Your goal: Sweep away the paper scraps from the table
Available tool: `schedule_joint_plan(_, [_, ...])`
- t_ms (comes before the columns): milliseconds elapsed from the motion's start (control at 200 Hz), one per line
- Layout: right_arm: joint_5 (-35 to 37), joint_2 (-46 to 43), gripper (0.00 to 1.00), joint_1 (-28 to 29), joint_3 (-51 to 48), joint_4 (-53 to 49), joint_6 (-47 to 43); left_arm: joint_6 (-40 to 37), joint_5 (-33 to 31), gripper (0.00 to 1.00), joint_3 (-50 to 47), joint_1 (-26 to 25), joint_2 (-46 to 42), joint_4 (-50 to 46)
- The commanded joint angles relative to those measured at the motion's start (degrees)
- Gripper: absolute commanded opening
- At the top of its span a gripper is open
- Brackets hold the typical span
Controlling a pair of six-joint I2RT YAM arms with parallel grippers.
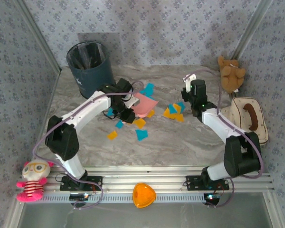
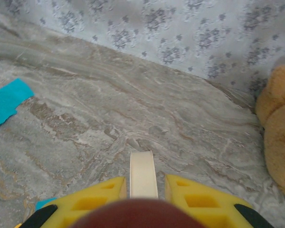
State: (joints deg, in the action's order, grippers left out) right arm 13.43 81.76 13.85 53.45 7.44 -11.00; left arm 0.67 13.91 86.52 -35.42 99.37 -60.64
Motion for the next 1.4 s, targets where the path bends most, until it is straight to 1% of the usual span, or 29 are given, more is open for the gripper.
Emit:
schedule_joint_plan(0, [2.88,-1.95,0.0,-0.48,-1.45,-0.69,3.89,-3.52,-2.34,0.0,2.75,-1.67,2.02,-4.67])
schedule_joint_plan(170, [-0.12,-2.15,0.0,-1.56,-1.77,-3.06,6.57,-5.69,-4.99,0.0,5.85,-4.91,6.45,-7.6])
schedule_joint_plan(335, [-0.15,-2.42,0.0,-1.65,-2.27,-3.12,6.62,-7.86,-6.76,0.0,9.44,-7.97,10.96,-9.74])
schedule_joint_plan(625, [-0.64,-2.45,0.0,-1.54,-2.72,-3.32,6.61,-9.58,-9.92,0.0,15.41,-11.71,18.44,-13.14])
schedule_joint_plan(934, [-3.39,-1.5,0.0,-1.15,-3.07,-4.24,7.42,-10.67,-10.39,0.0,20.58,-12.53,24.73,-15.27])
schedule_joint_plan(1394, [-4.83,-0.11,0.0,0.28,-2.85,-5.2,6.26,-11.21,-9.61,0.0,24.88,-12.33,29.61,-18.03])
